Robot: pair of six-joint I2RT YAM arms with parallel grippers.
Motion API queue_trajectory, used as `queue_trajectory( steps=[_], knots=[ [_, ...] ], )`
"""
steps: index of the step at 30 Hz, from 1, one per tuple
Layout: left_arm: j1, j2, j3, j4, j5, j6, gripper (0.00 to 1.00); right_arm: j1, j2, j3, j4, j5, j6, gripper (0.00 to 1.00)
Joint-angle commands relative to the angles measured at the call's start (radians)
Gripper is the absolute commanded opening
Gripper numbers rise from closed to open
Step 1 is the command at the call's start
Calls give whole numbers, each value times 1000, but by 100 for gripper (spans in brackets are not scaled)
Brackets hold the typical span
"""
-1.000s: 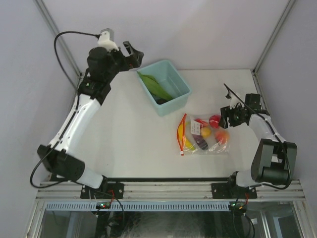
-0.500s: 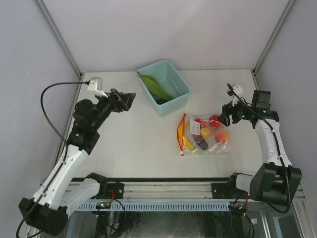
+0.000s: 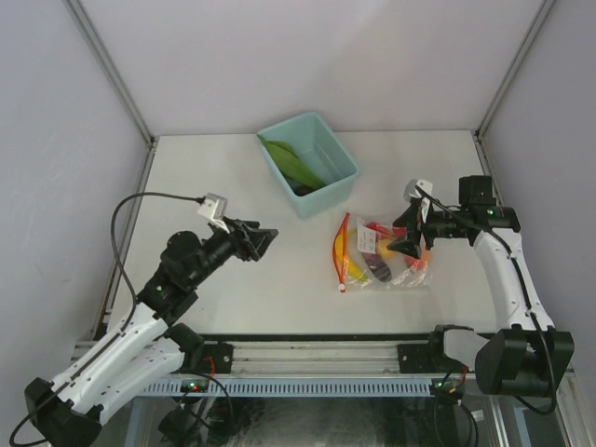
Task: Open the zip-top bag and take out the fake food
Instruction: Pick up the fake fruit from the zipper food storage bag.
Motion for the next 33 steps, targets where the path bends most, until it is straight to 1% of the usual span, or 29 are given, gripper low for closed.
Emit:
queue_trajectory(
  steps=[1, 6, 11, 15, 19, 24, 28, 29, 30, 31, 33],
  knots=[
    [-84, 28, -35, 13, -60, 79, 66, 20, 0, 38, -179, -90, -232, 64],
    [-189, 97, -47, 32, -116, 157, 66, 68, 31, 38, -279, -79, -350, 63],
    [-275, 160, -76, 119, -173, 264, 66, 104, 47, 25, -322, -76, -437, 62],
    [-326, 214, -105, 188, -160, 360, 66, 128, 51, 3, -339, -58, -501, 63],
    [-364, 269, -106, 205, -156, 448, 67, 153, 58, -12, -350, -40, -554, 63],
    [-371, 355, -94, 220, -114, 500, 66, 172, 52, -46, -339, -8, -620, 63],
    [-371, 440, -70, 252, -91, 544, 62, 193, 44, -91, -287, 41, -635, 62],
    [-370, 465, -60, 260, -91, 548, 57, 200, 43, -102, -264, 53, -628, 62],
    [-370, 501, -44, 265, -94, 541, 49, 208, 41, -116, -236, 67, -611, 61],
    [-369, 525, -24, 271, -94, 522, 46, 213, 41, -124, -208, 80, -588, 60],
    [-369, 580, 9, 311, -83, 449, 46, 219, 39, -141, -146, 101, -553, 60]
  ],
)
